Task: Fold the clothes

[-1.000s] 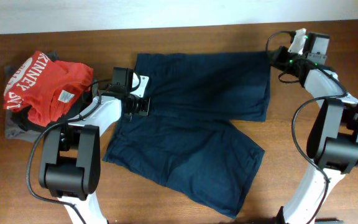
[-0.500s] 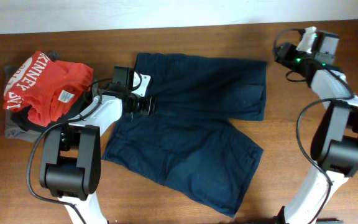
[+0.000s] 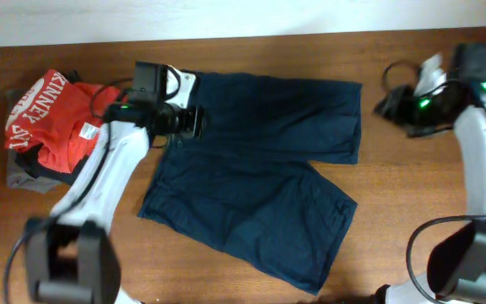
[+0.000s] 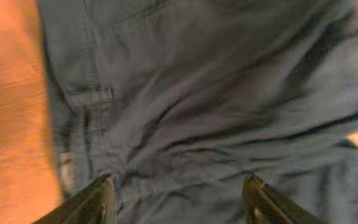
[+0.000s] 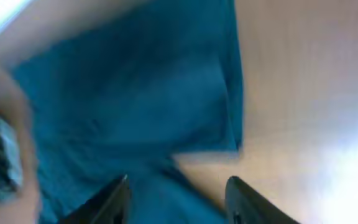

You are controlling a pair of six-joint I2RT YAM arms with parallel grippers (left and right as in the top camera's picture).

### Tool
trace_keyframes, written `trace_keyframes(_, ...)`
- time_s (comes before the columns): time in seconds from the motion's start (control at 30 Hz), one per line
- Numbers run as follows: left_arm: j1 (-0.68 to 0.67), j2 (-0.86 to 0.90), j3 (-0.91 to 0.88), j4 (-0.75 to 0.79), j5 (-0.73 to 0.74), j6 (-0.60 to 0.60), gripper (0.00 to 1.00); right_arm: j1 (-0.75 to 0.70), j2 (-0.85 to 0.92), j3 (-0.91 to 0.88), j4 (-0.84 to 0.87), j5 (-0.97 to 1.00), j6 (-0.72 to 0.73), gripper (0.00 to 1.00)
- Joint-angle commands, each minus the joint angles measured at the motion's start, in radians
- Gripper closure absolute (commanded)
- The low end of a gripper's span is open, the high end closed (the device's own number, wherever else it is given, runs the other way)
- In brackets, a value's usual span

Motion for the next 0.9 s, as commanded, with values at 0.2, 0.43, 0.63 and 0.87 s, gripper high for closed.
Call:
trace_keyframes(0.2, 0.006, -0.252, 0.018, -0.158, -0.090, 0.005, 0.28, 0.226, 0.048, -0.263, -0.071, 0.322, 0.031, 0.44)
trace_keyframes(0.43, 0.006, -0.284, 0.017, -0.205, -0.117, 0.005, 0.27, 0.267, 0.048, -0.555, 0.166, 0.420, 0.108, 0.43)
trace_keyframes(0.63, 0.006, -0.284, 0.018, -0.197, -0.117, 0.005, 0.23, 0.265, 0.048, -0.696, 0.402, 0.373, 0.112, 0.73)
trace_keyframes(0.87, 0.006, -0.284, 0.017, -0.197, -0.117, 0.005, 0.23, 0.167, 0.048, -0.599, 0.622, 0.433, 0.130, 0.86)
